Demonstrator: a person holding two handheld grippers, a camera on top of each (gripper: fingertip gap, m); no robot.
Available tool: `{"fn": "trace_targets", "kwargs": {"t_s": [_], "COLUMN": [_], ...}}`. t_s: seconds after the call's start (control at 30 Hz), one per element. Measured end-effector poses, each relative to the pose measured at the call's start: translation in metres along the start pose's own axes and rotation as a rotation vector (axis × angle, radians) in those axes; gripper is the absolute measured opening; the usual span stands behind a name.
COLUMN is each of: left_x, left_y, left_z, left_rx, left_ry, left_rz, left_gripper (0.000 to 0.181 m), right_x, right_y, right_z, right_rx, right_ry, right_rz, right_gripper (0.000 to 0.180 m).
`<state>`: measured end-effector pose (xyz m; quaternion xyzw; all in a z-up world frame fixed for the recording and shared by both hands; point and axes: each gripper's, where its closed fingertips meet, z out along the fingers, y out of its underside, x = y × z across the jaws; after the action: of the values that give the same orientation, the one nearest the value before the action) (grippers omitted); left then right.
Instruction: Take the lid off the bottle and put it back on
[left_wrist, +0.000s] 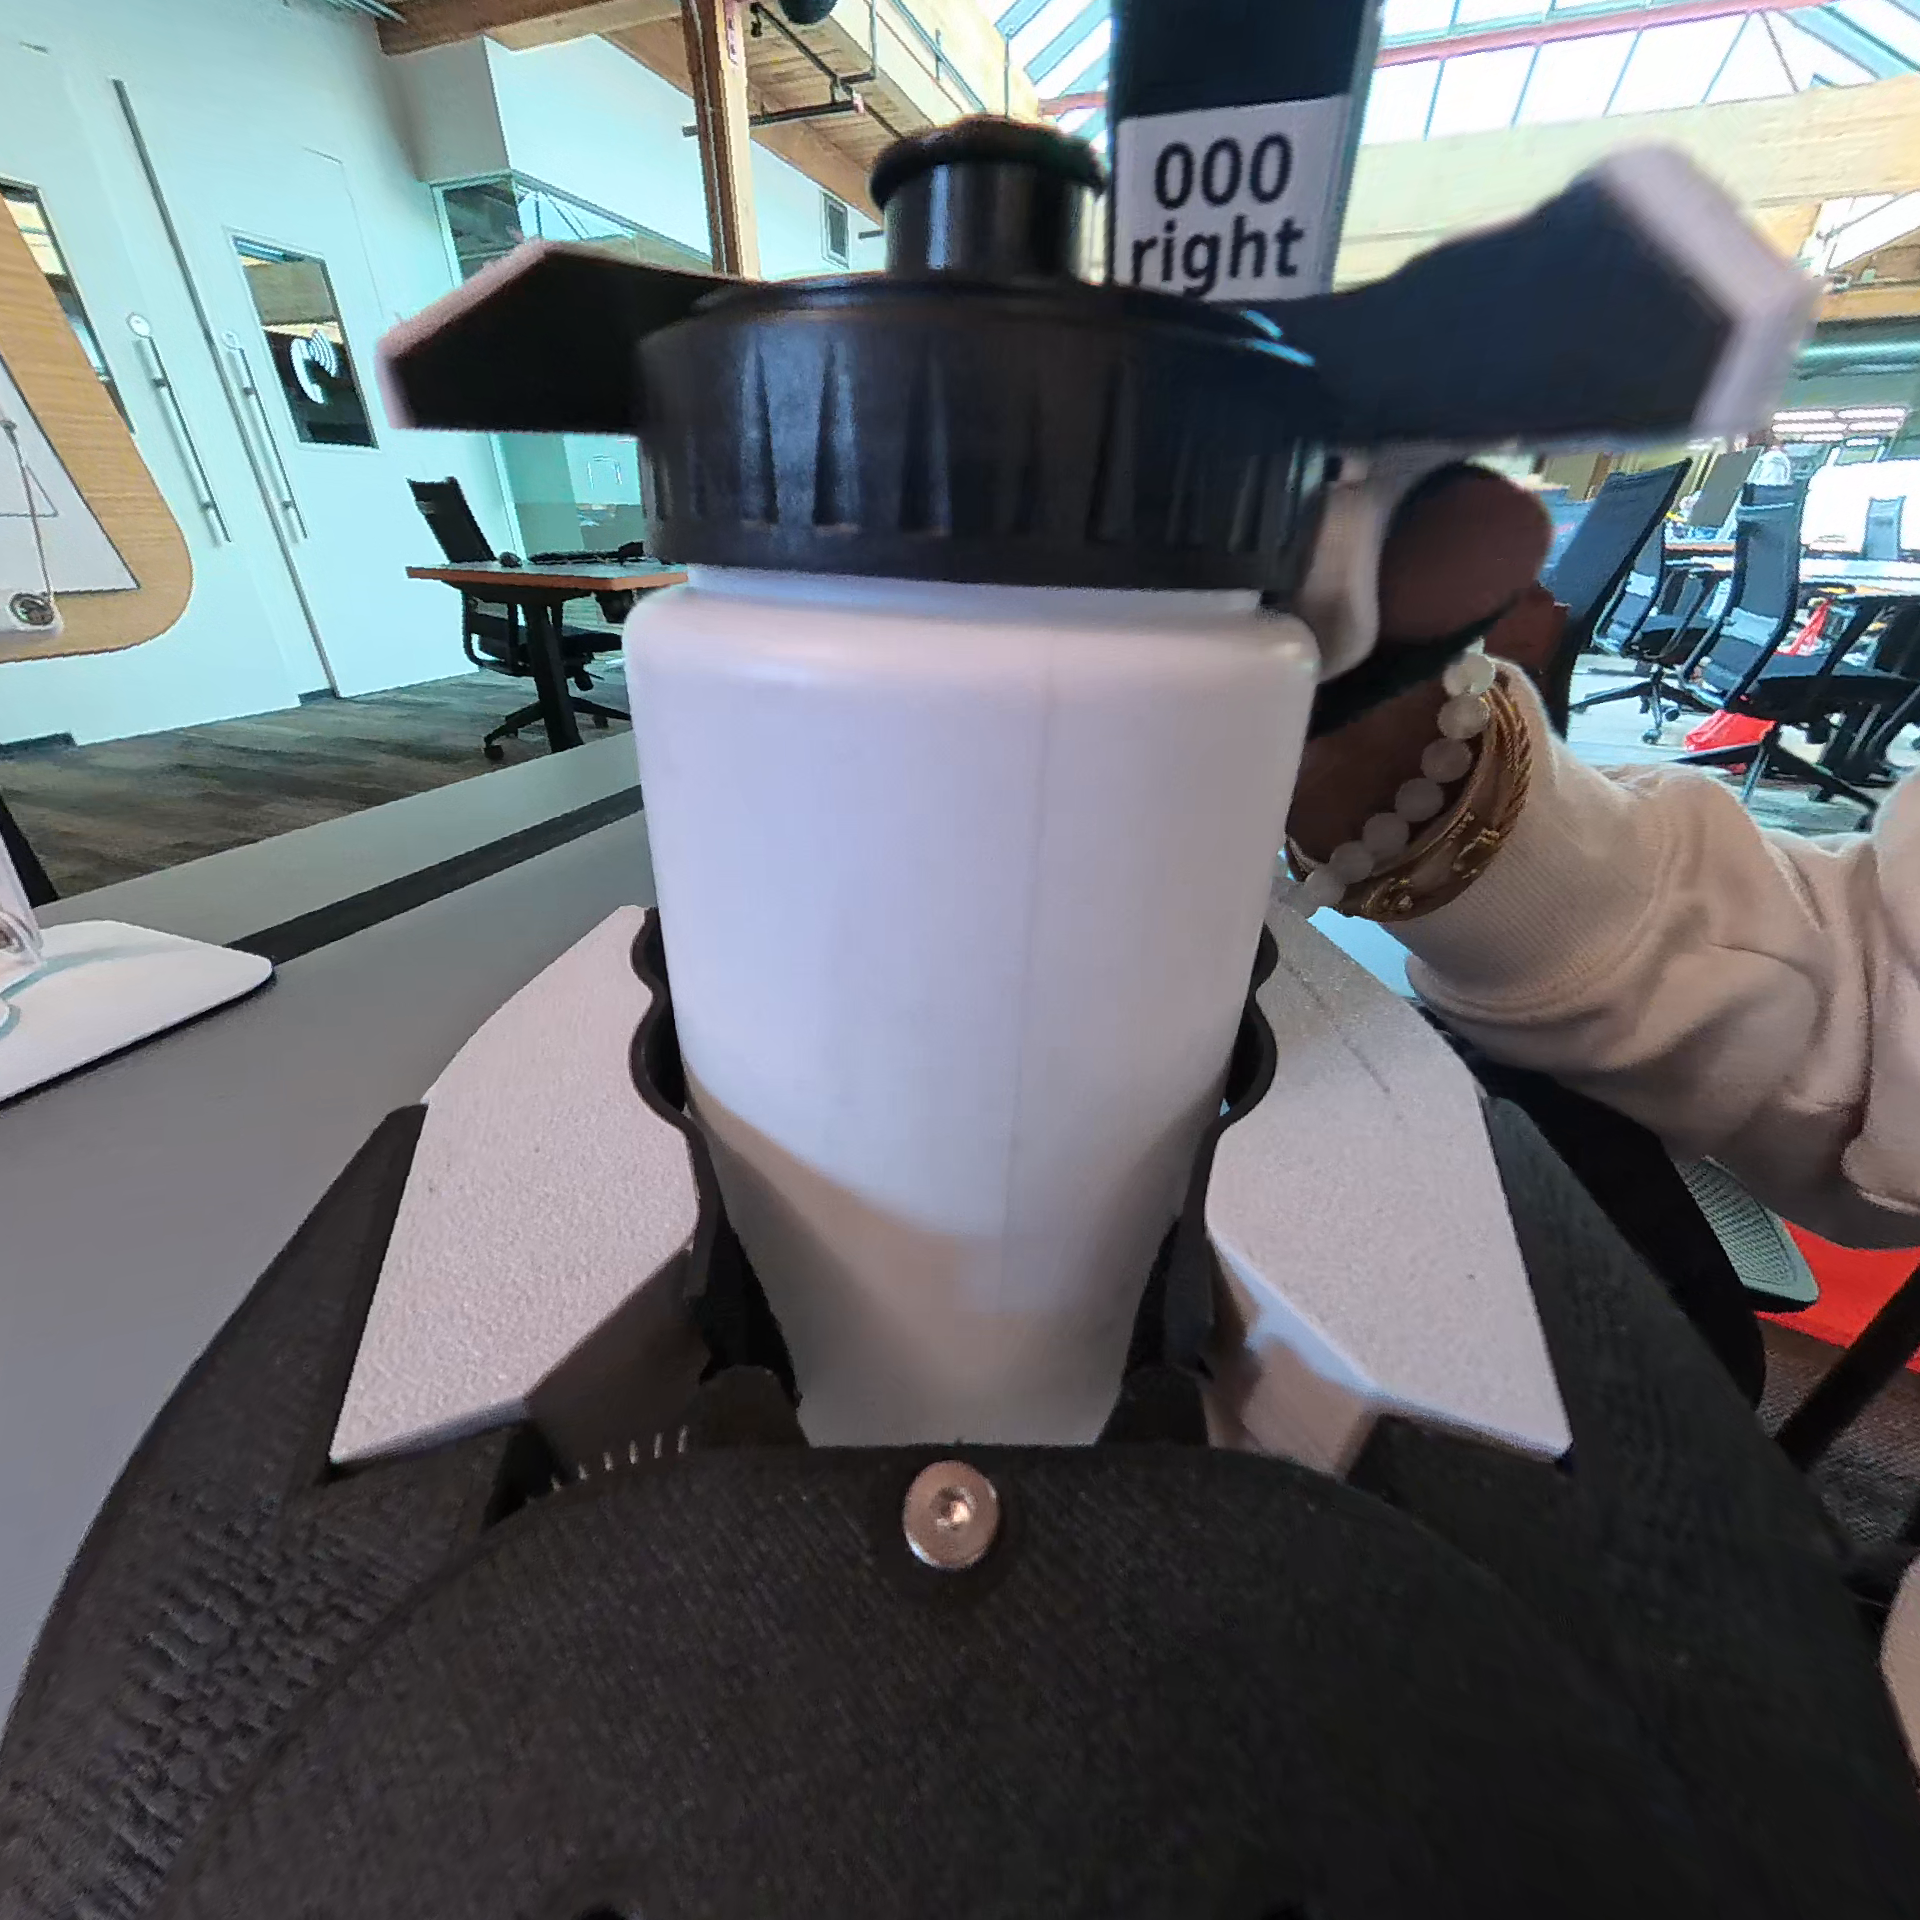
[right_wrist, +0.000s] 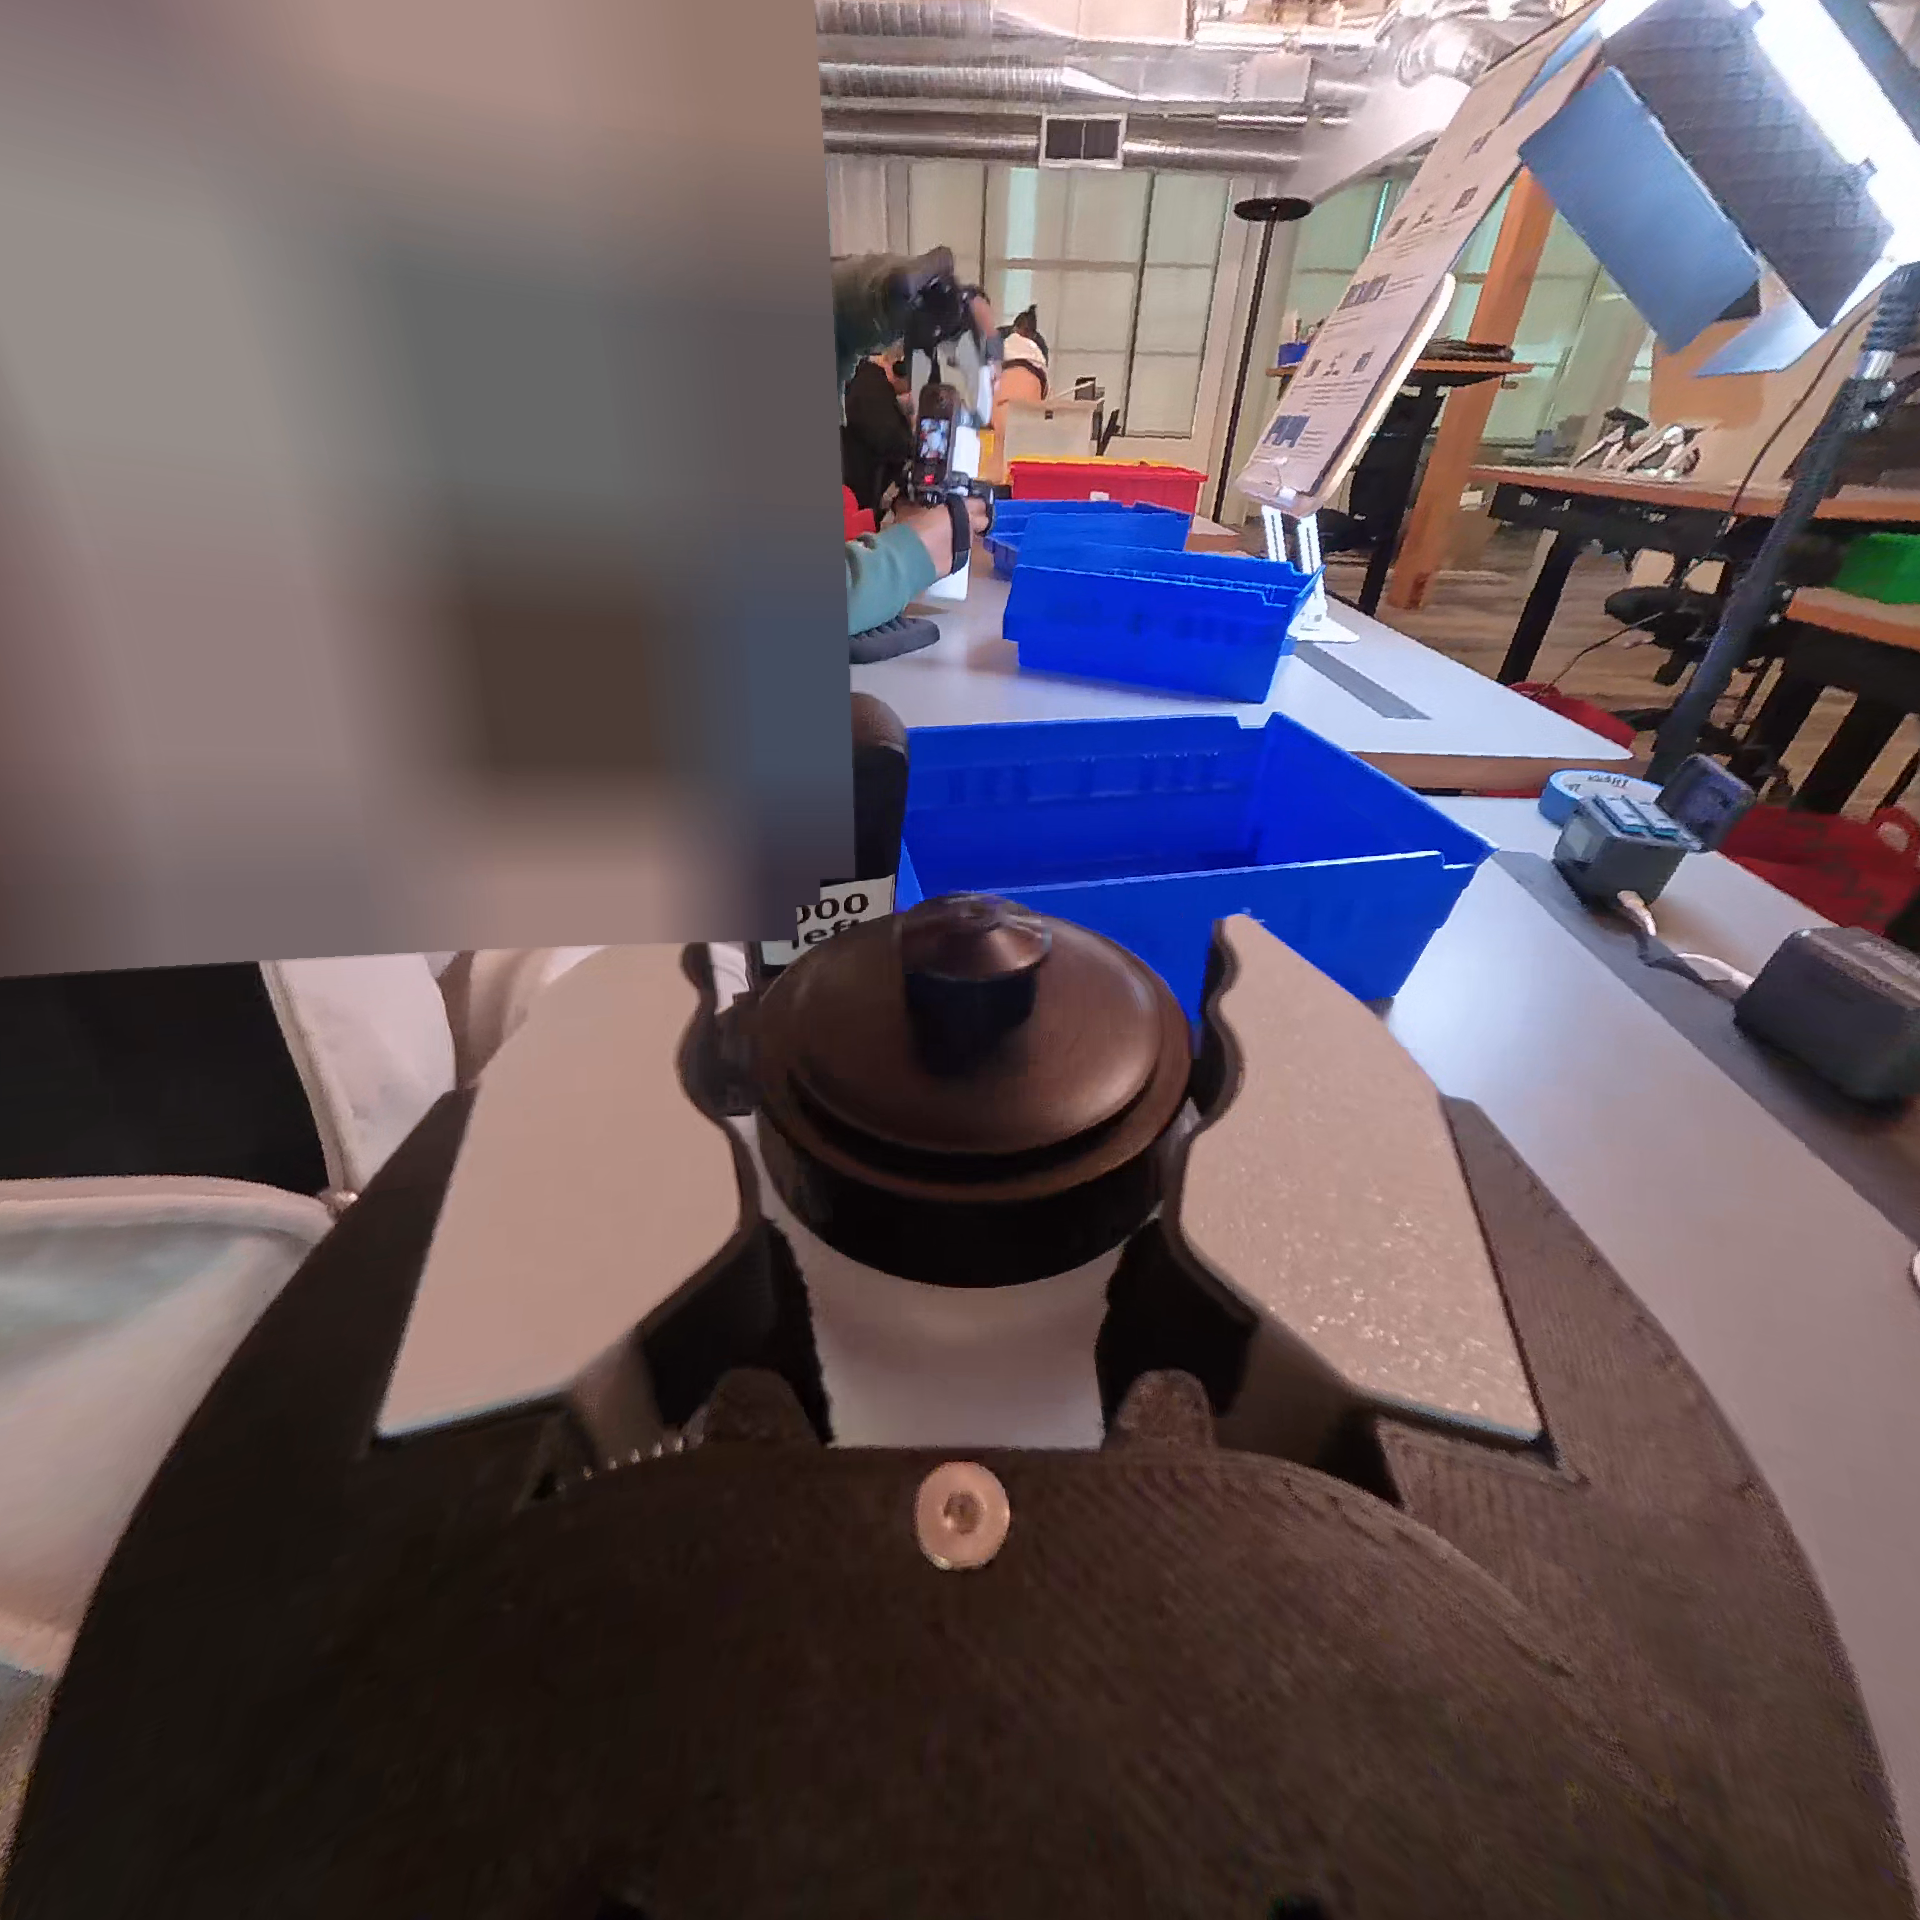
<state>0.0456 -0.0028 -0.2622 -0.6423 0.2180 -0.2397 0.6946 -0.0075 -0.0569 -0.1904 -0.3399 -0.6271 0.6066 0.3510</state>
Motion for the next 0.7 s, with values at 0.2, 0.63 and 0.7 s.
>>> {"fn": "trace_targets", "kwargs": {"t_s": [0.2, 0.63, 0.7], "left_x": [-0.002, -0.005, -0.005], "left_y": [0.0, 0.0, 0.0], "left_z": [-0.001, 0.0, 0.0], "left_rx": [0.002, 0.002, 0.004], "left_ry": [-0.002, -0.022, -0.021], "left_rz": [-0.015, -0.015, -0.016], "left_gripper": [0.103, 0.103, 0.102], "right_x": [0.006, 0.018, 0.015], "right_y": [0.005, 0.012, 0.017], "right_z": [0.002, 0.002, 0.004], "right_rx": [-0.066, -0.192, -0.206], "right_ry": [0.04, 0.235, 0.123], "right_rz": [-0.025, -0.059, -0.053], "right_gripper": [0.085, 0.099, 0.103]}}
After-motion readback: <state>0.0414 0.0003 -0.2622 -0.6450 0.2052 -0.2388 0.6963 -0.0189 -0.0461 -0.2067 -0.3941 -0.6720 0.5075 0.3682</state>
